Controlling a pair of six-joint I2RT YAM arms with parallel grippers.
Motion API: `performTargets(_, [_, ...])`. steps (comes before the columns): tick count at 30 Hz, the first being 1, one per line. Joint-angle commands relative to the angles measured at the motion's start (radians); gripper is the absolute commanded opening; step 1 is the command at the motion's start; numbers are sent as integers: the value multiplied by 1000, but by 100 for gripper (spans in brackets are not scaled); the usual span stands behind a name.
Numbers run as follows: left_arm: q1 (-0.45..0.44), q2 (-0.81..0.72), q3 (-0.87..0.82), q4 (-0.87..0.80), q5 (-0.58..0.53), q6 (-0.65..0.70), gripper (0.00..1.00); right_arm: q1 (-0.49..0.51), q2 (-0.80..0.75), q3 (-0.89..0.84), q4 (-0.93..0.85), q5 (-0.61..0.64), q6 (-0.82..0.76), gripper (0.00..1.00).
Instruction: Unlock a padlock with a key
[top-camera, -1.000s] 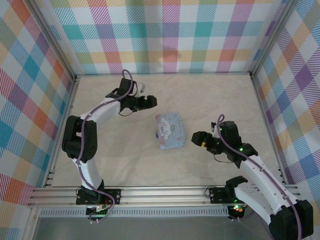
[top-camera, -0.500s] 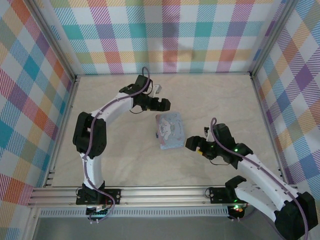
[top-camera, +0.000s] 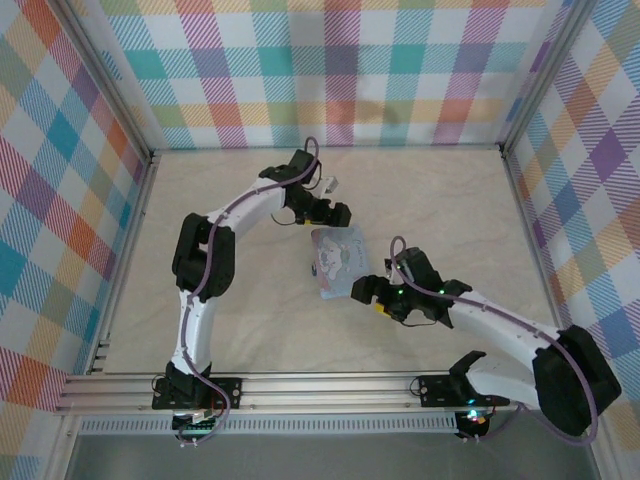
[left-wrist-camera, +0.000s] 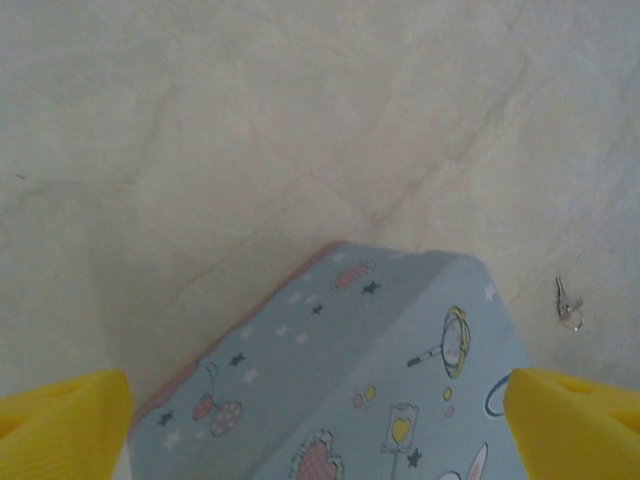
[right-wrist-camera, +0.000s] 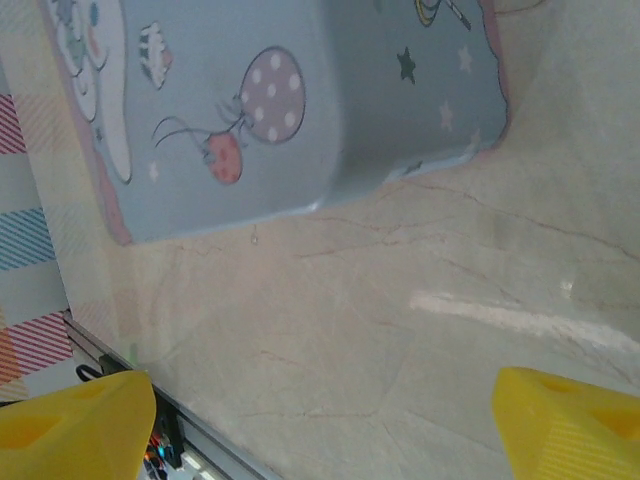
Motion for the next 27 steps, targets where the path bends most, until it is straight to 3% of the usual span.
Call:
performTargets(1, [-13,-56,-75,-1,35,10,94,12,52,6,120,-23,35,86])
performTargets(17, [-11,-263,-379,144,16,-45,91,6,230,129,173,75,41,69])
performTargets(27, [-5,-338,-517,204,-12,-83,86,-80,342,250,127,76,-27,64])
